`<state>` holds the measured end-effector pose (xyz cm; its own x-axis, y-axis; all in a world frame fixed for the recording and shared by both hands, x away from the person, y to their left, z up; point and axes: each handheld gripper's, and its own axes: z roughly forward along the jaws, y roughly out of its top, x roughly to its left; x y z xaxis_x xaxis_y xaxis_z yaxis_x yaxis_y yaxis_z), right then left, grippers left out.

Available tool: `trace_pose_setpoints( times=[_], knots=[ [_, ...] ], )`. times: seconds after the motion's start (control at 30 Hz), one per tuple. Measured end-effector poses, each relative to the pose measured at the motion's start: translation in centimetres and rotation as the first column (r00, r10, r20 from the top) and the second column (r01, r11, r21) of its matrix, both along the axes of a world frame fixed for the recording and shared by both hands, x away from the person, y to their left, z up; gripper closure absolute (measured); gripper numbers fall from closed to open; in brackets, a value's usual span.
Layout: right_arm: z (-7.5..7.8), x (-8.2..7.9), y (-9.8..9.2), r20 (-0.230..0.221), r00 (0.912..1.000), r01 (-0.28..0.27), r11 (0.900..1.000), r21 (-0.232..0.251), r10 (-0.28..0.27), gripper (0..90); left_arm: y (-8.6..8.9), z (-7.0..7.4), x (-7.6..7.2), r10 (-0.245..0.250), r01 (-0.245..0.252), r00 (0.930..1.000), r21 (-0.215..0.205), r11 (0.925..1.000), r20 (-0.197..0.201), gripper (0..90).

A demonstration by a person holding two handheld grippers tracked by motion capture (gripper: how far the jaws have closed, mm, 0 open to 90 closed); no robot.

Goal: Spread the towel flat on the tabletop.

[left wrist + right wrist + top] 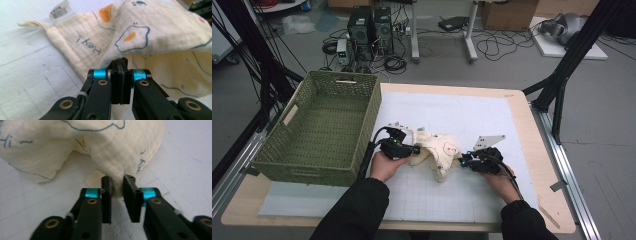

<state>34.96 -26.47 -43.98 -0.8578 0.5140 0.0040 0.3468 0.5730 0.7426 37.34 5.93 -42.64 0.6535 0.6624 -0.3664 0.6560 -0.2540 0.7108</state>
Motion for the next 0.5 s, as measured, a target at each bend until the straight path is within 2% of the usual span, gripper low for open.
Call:
trace_pose_setpoints(
  times=[0.1, 0.2, 0.3, 0.4, 0.5],
  knots=[
    [0.1, -0.1, -0.2, -0.006, 0.9999, -0.008, 1.0, -0.006, 0.008, 86.1, 0.0, 0.2, 0.3, 0.021, -0.021, 0.9997, -0.015, 0.9997, 0.009, 89.7],
    [0.4, -0.4, -0.7, -0.014, 0.9998, -0.012, 1.0, -0.009, 0.012, 86.4, 0.2, 0.4, 0.5, 0.066, -0.065, 0.9975, -0.063, 0.9959, 0.026, 89.7],
    [1.0, -0.9, -1.4, -0.007, 0.9998, -0.016, 1.0, -0.001, 0.016, 86.4, 0.3, 0.3, 0.7, 0.096, -0.093, 0.9949, -0.063, 0.9936, 0.033, 89.7],
    [1.2, -1.3, -2.2, -0.004, 0.9999, -0.017, 0.999, -0.032, 0.017, 86.5, 0.2, 0.2, 0.8, 0.119, -0.115, 0.992, -0.075, 0.9905, 0.043, 89.7],
    [1.3, -1.5, -3.4, -0.01, 0.9999, 0.003, 0.999, -0.038, -0.004, 86.5, 0.0, 0.1, 1.0, 0.14, -0.136, 0.9891, -0.079, 0.9876, 0.047, 89.7]
  ],
)
